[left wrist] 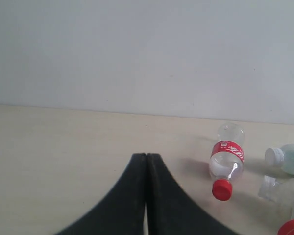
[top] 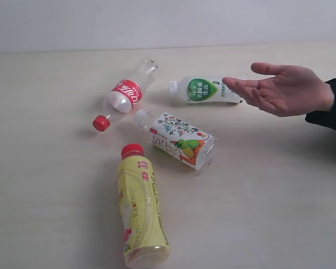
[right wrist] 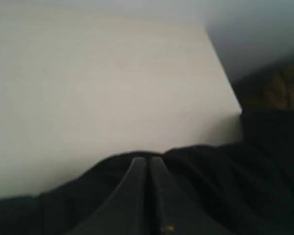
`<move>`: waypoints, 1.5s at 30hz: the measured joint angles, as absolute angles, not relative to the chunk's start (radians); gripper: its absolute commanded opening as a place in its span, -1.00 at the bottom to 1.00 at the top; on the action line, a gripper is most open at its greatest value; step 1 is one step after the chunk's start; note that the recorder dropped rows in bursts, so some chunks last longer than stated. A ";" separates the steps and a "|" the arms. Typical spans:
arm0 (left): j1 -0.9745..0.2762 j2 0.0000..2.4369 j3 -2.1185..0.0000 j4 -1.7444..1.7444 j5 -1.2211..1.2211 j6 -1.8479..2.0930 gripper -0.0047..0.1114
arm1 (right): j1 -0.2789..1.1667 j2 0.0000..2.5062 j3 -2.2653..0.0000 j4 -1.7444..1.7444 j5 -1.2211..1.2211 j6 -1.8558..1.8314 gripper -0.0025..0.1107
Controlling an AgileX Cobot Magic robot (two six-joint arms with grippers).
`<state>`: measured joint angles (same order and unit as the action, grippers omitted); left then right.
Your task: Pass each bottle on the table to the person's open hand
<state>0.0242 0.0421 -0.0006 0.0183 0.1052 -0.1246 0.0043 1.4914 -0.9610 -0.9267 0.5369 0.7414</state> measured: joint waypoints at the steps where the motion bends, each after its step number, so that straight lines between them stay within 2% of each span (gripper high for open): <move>1: 0.024 0.042 -0.001 0.018 0.105 -0.125 -0.92 | 0.004 1.512 -1.006 -0.776 0.610 0.567 -0.96; 6: 0.024 0.042 -0.001 0.018 0.105 -0.125 -0.92 | 0.004 1.599 -1.204 -0.275 0.978 0.169 -0.96; 9: 0.024 0.042 -0.001 0.018 0.105 -0.125 -0.92 | 0.024 1.605 -1.217 -0.079 1.059 0.030 -0.96; 15: 0.024 0.042 -0.001 0.018 0.105 -0.125 -0.92 | 0.174 1.551 -1.208 0.067 1.074 -0.036 -0.96; 23: 0.024 0.042 -0.001 0.018 0.105 -0.125 -0.92 | 0.499 1.539 -1.208 0.209 1.033 -0.114 -0.96; 30: 0.024 0.042 -0.001 0.018 0.105 -0.125 -0.92 | 0.548 1.558 -1.208 0.551 1.002 -0.305 -0.96; 33: 0.024 0.042 -0.001 0.018 0.105 -0.125 -0.92 | 0.584 1.580 -1.208 0.533 0.997 -0.303 -0.96; 38: 0.024 0.042 -0.001 0.018 0.105 -0.125 -0.92 | 0.733 1.604 -1.208 0.301 0.946 -0.099 -0.94; 45: 0.024 0.042 -0.001 0.018 0.105 -0.125 -0.92 | 0.884 1.703 -1.208 0.165 0.922 0.077 -0.48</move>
<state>0.0242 0.0421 -0.0006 0.0183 0.1052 -0.1246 0.8841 1.7025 -1.2082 0.1654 0.9218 0.0769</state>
